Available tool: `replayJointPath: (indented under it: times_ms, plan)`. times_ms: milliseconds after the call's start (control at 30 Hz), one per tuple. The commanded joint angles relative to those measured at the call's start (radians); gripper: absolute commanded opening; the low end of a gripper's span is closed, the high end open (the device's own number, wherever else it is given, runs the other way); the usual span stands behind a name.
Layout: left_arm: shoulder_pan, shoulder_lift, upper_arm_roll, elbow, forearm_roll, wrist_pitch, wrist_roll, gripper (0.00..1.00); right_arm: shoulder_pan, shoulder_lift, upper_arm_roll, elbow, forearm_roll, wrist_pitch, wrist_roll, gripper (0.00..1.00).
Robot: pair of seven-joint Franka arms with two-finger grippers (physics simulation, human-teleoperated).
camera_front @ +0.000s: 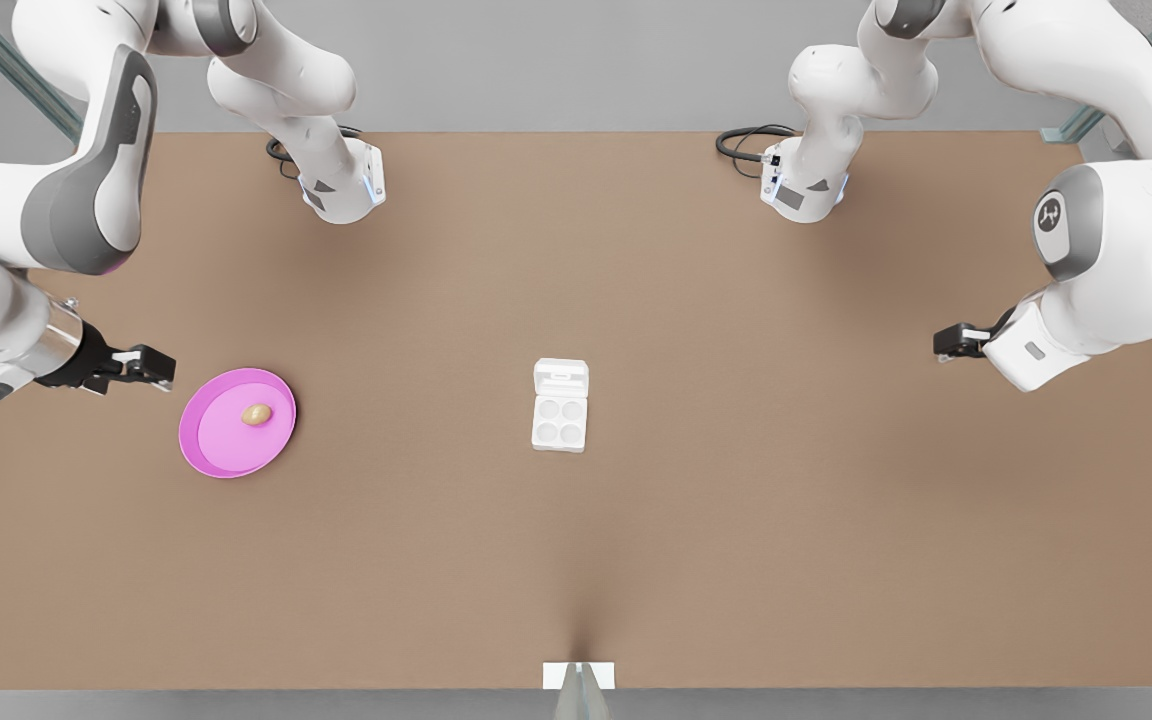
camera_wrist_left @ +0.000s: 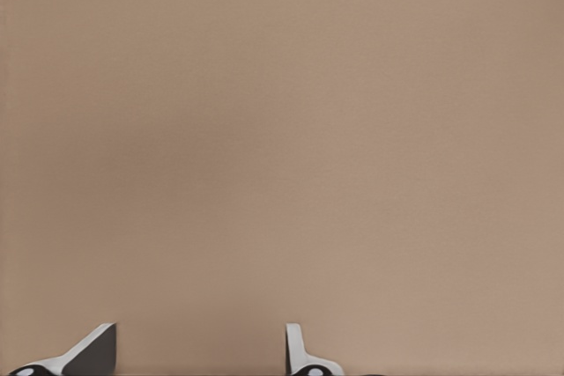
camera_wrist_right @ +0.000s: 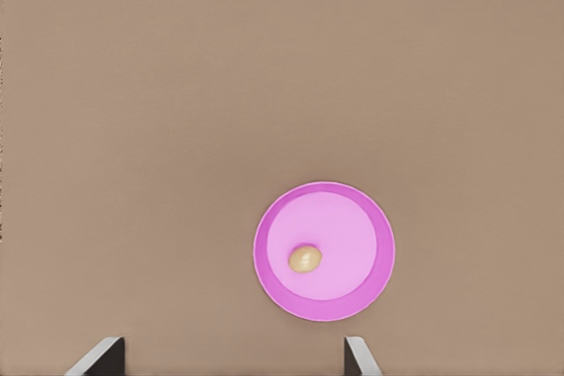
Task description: Pack egg into the box and close the box lid
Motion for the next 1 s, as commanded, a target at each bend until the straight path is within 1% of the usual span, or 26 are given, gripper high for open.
replayJointPath:
  times_ms: [0, 33, 67, 133, 167, 200, 233, 267, 300, 400, 567, 667, 767, 967]
  plan:
    - [0.0, -0.001, 0.0, 0.0, 0.002, 0.0, 0.0, 1.0, 0.002, 0.003, 0.0, 0.0, 0.0, 0.0, 0.0, 1.0]
    - [0.0, -0.001, 0.0, 0.0, 0.002, 0.0, 0.0, 1.0, -0.004, 0.02, 0.002, -0.002, 0.006, -0.011, -0.02, 1.0]
    - [0.0, -0.001, 0.0, 0.0, 0.002, -0.002, 0.002, 1.0, -0.006, 0.018, 0.0, -0.043, 0.005, 0.01, -0.256, 1.0]
    - [0.0, -0.001, 0.0, 0.0, 0.002, 0.0, 0.0, 1.0, -0.017, -0.02, -0.002, -0.216, -0.031, 0.161, -0.624, 1.0]
    - [0.0, -0.001, 0.0, 0.0, 0.002, 0.0, 0.002, 1.0, -0.017, -0.057, -0.003, -0.336, -0.055, 0.271, -0.769, 1.0]
    - [0.0, -0.001, 0.0, -0.002, 0.002, -0.002, 0.002, 1.0, -0.015, -0.08, -0.002, -0.428, -0.066, 0.339, -0.847, 1.0]
    - [0.0, -0.011, 0.0, -0.038, 0.002, 0.009, 0.002, 1.0, -0.015, -0.075, -0.002, -0.476, -0.066, 0.392, -0.937, 1.0]
    - [0.0, -0.015, 0.0, -0.043, 0.002, 0.014, 0.002, 1.0, -0.014, -0.069, -0.002, -0.522, -0.066, 0.414, -0.985, 1.0]
    - [0.0, -0.016, 0.0, -0.043, 0.002, 0.014, 0.002, 1.0, -0.014, -0.067, 0.0, -0.594, -0.066, 0.475, -1.03, 1.0]
    - [0.0, -0.018, 0.0, -0.043, 0.002, 0.014, 0.002, 1.0, -0.014, -0.057, 0.002, -0.703, -0.063, 0.592, -1.263, 1.0]
    - [0.0, -0.016, 0.0, -0.043, 0.002, 0.014, 0.002, 1.0, -0.06, -0.011, 0.0, -0.813, -0.063, 0.79, -1.45, 1.0]
    - [0.0, -0.016, 0.0, -0.044, 0.002, 0.014, 0.002, 1.0, -0.063, -0.014, 0.0, -0.865, -0.063, 0.793, -1.511, 1.0]
    - [0.0, -0.016, 0.0, -0.044, 0.002, 0.014, 0.002, 1.0, -0.098, -0.003, 0.0, -0.944, -0.063, 0.915, -1.556, 1.0]
    - [0.0, -0.013, 0.0, -0.044, 0.002, 0.015, 0.002, 1.0, -0.11, 0.06, -0.002, -0.934, -0.064, 0.997, -1.599, 1.0]
